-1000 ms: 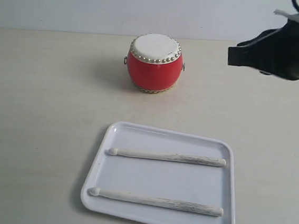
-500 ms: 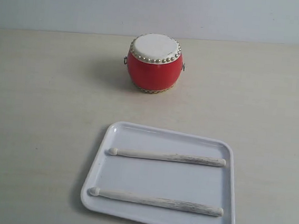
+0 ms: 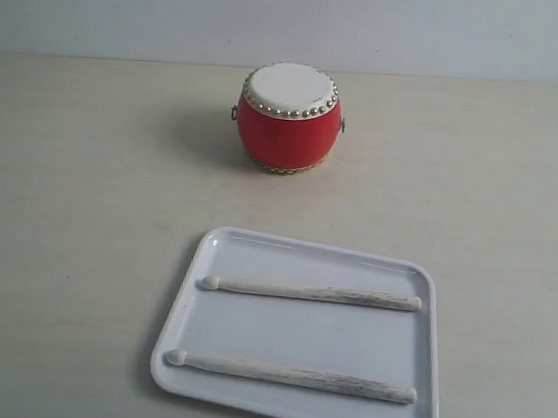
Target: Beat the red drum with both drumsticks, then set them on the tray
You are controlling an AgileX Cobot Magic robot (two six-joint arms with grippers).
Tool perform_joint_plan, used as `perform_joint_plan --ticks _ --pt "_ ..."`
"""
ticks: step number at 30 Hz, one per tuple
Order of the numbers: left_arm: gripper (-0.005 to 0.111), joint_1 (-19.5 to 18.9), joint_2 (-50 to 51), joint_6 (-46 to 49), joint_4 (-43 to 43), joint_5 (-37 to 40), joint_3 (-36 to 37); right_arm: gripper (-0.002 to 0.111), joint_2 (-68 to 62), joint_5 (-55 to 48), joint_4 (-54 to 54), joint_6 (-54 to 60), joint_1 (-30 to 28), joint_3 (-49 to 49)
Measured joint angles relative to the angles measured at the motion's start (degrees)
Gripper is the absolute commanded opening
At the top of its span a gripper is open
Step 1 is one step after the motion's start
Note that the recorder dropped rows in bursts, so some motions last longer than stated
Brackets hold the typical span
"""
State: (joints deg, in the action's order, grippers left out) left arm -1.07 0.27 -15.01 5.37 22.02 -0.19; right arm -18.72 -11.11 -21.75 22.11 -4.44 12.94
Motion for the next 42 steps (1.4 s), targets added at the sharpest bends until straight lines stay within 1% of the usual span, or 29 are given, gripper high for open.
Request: perform_joint_plan --ticks 10,17,26,33,42 --pt "0.000 0.00 0.00 0.00 0.00 0.00 0.00 0.000 1.91 0.01 -0.11 -2.97 0.00 -5.83" --pt "0.000 0.00 0.00 0.00 0.00 0.00 0.00 0.000 9.11 0.01 -0.11 -4.43 0.00 -9.48" --pt "0.000 0.00 0.00 0.00 0.00 -0.11 0.00 0.000 17.58 -2.73 -0.34 -4.43 0.00 -10.00" --pt "0.000 0.00 0.00 0.00 0.00 -0.11 0.00 0.000 18.36 -5.32 -0.14 -4.43 0.00 -12.69" --pt "0.000 0.00 0.00 0.00 0.00 -0.11 0.00 0.000 18.36 -5.59 1.49 -4.54 0.00 -12.67"
